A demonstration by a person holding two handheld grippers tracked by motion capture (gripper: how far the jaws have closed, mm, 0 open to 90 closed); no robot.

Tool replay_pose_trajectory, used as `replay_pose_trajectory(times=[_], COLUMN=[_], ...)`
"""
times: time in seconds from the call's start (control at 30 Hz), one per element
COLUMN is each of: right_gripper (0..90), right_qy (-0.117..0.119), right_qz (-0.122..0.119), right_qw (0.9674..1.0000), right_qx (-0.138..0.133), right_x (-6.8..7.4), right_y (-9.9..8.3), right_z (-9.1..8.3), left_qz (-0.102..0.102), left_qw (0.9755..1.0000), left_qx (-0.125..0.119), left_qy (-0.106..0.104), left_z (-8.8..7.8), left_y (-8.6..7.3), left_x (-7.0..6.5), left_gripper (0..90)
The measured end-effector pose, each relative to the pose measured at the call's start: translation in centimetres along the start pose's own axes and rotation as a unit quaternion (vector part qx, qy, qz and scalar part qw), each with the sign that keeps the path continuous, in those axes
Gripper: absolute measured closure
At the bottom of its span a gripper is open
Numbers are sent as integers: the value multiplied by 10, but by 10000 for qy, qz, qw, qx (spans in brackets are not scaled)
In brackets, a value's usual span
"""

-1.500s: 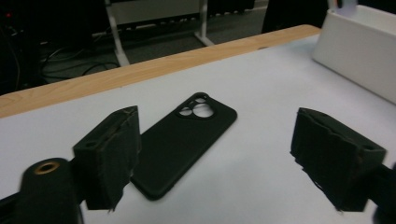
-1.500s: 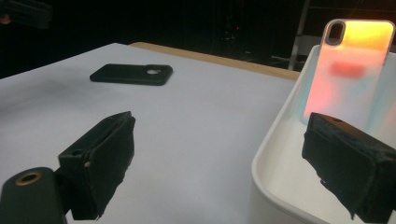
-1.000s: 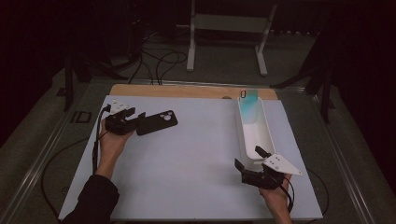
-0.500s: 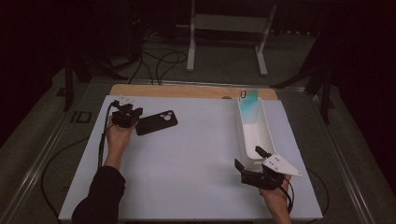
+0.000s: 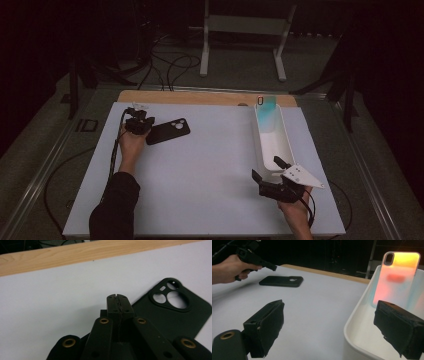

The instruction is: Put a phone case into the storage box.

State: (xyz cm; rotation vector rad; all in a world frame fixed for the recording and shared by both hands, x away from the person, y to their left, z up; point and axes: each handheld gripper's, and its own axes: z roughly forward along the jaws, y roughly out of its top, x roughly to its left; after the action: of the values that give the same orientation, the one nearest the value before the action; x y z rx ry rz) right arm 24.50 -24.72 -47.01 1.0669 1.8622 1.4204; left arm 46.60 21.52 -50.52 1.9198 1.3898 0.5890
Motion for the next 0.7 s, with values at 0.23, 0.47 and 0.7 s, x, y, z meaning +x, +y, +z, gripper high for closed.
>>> replay_pose_trajectory(times=[0.23,0.47,0.7], right_gripper=[93,93,93], right_qy=[6,18,5], right_qz=[27,40,70], right_qw=[10000,10000,10000], right_qx=[-11,11,-9], right_x=[-1,-2,-4], right_y=[0,-1,-1], right_z=[0,1,0], left_qz=[-93,-119,-30], left_qw=[9997,9993,9993], left_qx=[227,310,362], left_qy=[64,190,42], left_z=[15,23,24], left_y=[-7,-7,-9], left_x=[4,8,2], left_gripper=[900,900,900])
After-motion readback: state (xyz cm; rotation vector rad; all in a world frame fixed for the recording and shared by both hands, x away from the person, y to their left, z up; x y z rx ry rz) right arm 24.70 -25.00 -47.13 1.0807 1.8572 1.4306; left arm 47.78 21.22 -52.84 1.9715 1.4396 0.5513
